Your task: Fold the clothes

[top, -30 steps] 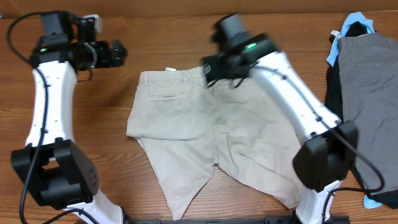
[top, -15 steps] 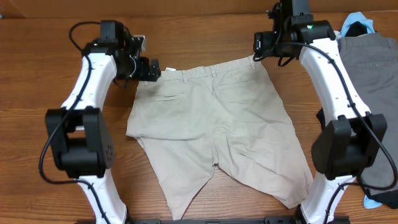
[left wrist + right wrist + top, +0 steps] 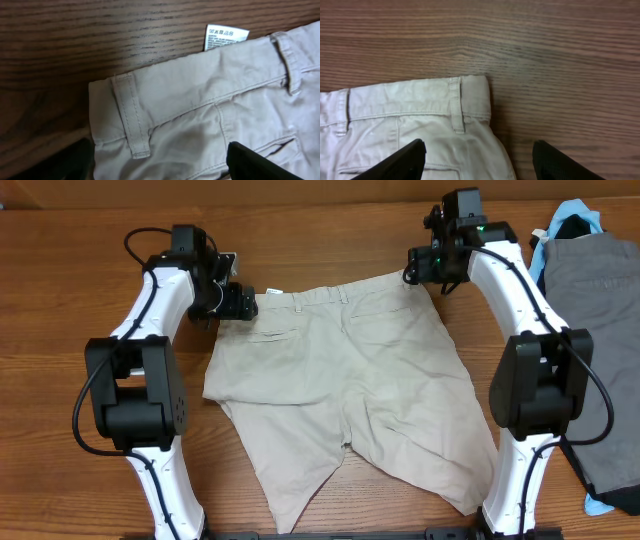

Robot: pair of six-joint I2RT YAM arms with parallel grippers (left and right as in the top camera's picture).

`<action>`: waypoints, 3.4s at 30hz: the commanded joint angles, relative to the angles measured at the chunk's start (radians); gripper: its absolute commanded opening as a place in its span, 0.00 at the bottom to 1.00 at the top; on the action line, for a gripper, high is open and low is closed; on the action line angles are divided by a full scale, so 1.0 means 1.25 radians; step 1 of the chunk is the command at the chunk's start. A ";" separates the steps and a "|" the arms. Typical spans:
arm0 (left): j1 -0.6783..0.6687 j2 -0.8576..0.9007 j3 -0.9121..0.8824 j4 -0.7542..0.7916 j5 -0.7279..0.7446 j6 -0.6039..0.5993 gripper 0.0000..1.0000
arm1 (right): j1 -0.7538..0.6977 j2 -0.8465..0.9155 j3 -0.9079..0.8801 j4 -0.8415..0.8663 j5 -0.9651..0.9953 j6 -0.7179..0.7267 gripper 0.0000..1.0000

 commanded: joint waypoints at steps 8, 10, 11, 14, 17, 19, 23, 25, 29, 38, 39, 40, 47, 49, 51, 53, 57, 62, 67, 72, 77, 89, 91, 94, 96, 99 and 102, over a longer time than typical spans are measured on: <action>-0.002 0.040 0.012 0.032 -0.041 0.003 0.79 | -0.002 0.071 0.023 0.021 -0.046 -0.006 0.72; -0.002 0.051 0.012 0.044 -0.041 -0.003 0.77 | -0.002 0.072 0.023 0.024 -0.046 -0.006 0.72; -0.002 0.056 0.012 0.050 -0.040 -0.006 0.73 | -0.002 0.072 0.023 0.026 -0.046 -0.006 0.72; -0.002 0.070 0.012 0.064 -0.040 -0.015 0.63 | -0.002 0.073 0.023 0.030 -0.046 -0.006 0.70; -0.006 0.078 0.012 0.074 -0.039 -0.021 0.42 | -0.002 0.074 0.007 0.048 -0.046 -0.006 0.65; -0.008 0.079 0.012 0.076 -0.040 -0.021 0.24 | -0.002 0.074 -0.007 0.061 -0.047 -0.005 0.63; -0.015 0.078 0.012 0.094 -0.039 -0.021 0.04 | -0.002 0.074 -0.031 0.077 -0.047 -0.005 0.56; -0.018 0.078 0.014 0.110 -0.040 -0.025 0.04 | -0.002 0.074 -0.034 0.079 -0.047 -0.005 0.52; -0.020 0.077 0.048 0.142 -0.040 -0.040 0.04 | -0.002 0.074 -0.034 0.080 -0.047 -0.002 0.51; -0.038 0.077 0.242 0.234 -0.040 -0.041 0.06 | -0.002 0.074 -0.034 0.103 -0.086 0.004 0.52; -0.042 0.077 0.252 0.256 -0.040 -0.041 0.14 | -0.002 0.074 -0.034 0.109 -0.087 0.013 0.53; -0.045 0.077 0.258 0.278 -0.040 -0.042 0.30 | -0.002 0.074 -0.034 0.113 -0.086 0.024 0.56; -0.058 0.074 0.267 0.322 -0.043 -0.048 1.00 | -0.002 0.074 -0.034 0.134 -0.138 0.049 0.69; -0.054 0.070 0.292 0.276 -0.043 -0.067 1.00 | -0.002 0.073 -0.033 0.124 -0.176 0.049 0.72; -0.049 0.063 0.336 0.201 -0.042 -0.085 0.99 | -0.002 0.066 -0.033 0.104 -0.209 0.053 0.72; -0.046 0.056 0.394 0.099 -0.040 -0.090 1.00 | -0.002 0.052 -0.032 0.075 -0.211 0.082 0.73; -0.046 0.054 0.527 -0.127 -0.041 -0.084 1.00 | -0.003 0.011 -0.033 -0.006 -0.205 0.110 0.73; -0.046 0.054 0.646 -0.327 -0.043 -0.079 1.00 | -0.003 -0.066 -0.032 -0.123 -0.190 0.128 0.73; -0.047 0.054 0.678 -0.410 -0.043 -0.075 1.00 | 0.015 -0.117 -0.034 -0.279 -0.175 0.130 0.74; -0.047 0.054 0.678 -0.437 -0.046 -0.074 1.00 | 0.067 -0.119 -0.078 -0.341 -0.170 0.133 0.74; -0.049 0.054 0.677 -0.446 -0.046 -0.074 1.00 | 0.149 -0.119 -0.117 -0.318 -0.169 0.175 0.75; -0.049 0.054 0.677 -0.458 -0.046 -0.074 1.00 | 0.256 -0.119 -0.229 -0.239 -0.078 0.322 0.73; -0.049 0.054 0.677 -0.456 -0.046 -0.074 1.00 | 0.256 -0.119 -0.263 -0.231 -0.078 0.322 0.73; -0.050 0.054 0.677 -0.452 -0.046 -0.074 1.00 | 0.256 -0.119 -0.322 -0.195 -0.078 0.318 0.72; -0.053 0.054 0.677 -0.447 -0.046 -0.074 1.00 | 0.253 -0.119 -0.358 -0.166 -0.078 0.318 0.69; -0.059 0.054 0.677 -0.433 -0.047 -0.073 1.00 | 0.239 -0.119 -0.411 -0.116 -0.078 0.318 0.66; -0.068 0.054 0.677 -0.413 -0.046 -0.066 1.00 | 0.217 -0.118 -0.447 -0.081 -0.075 0.318 0.65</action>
